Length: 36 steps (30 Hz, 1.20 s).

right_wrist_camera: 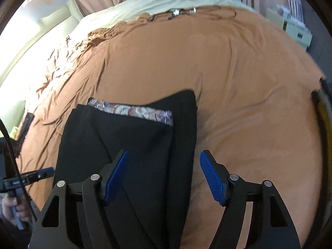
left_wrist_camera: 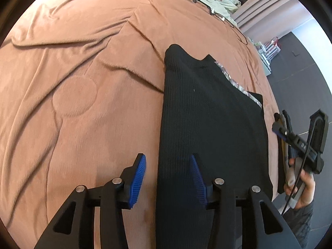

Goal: Fold small clothes

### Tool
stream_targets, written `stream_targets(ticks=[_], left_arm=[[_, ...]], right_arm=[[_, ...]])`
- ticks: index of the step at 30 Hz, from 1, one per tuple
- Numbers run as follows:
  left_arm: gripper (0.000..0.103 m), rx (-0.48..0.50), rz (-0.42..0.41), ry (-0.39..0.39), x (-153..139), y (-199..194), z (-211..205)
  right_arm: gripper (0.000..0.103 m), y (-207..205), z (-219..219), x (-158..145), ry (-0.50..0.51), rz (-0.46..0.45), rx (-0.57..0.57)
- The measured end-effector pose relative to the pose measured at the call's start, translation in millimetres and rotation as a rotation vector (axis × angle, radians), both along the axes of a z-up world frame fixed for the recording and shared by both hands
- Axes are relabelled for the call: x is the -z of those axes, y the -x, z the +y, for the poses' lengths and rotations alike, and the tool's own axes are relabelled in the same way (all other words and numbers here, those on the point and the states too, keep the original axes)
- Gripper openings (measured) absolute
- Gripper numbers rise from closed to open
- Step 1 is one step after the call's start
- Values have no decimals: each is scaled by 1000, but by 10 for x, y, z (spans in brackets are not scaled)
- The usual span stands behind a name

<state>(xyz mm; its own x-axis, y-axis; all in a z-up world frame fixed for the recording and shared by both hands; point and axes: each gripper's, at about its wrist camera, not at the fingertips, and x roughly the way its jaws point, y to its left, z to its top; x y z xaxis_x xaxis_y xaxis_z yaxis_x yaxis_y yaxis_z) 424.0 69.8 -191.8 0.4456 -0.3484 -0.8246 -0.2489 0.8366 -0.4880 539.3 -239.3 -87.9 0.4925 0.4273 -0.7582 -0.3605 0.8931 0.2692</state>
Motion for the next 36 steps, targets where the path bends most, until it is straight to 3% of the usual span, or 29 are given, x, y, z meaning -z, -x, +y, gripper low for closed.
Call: stream_targets(ticks=[8,11,15,20,23,26,33,36], left_arm=[[47,8,-4,12,71,-233,27],[47,4,1,28,133,-314,38],[47,-3,-10,41,144,-435,55],[47,-12,-25,50,143,-613,101],[47,-16,-32,63,162,-711,141],[39,-25,-32,86,213,-822,173],[33,-26,-36,121,259,-1030,158],[24,-29,-32,124,270,-1104,127]], right_arm=[[69,-375,-433,174,-197,125,-55],[69,-467,-540,281,-219,148,-72],[58,-613,-656,404,-268,198,-96],[57,-794,-764,516,-351,231,-120],[49,-943,-835,595,-398,250,-127],[40,-1044,-877,681,-441,271,-141],[40,-1215,-869,821,-486,288,-167],[37,-1227,-842,817,-463,266,-153]])
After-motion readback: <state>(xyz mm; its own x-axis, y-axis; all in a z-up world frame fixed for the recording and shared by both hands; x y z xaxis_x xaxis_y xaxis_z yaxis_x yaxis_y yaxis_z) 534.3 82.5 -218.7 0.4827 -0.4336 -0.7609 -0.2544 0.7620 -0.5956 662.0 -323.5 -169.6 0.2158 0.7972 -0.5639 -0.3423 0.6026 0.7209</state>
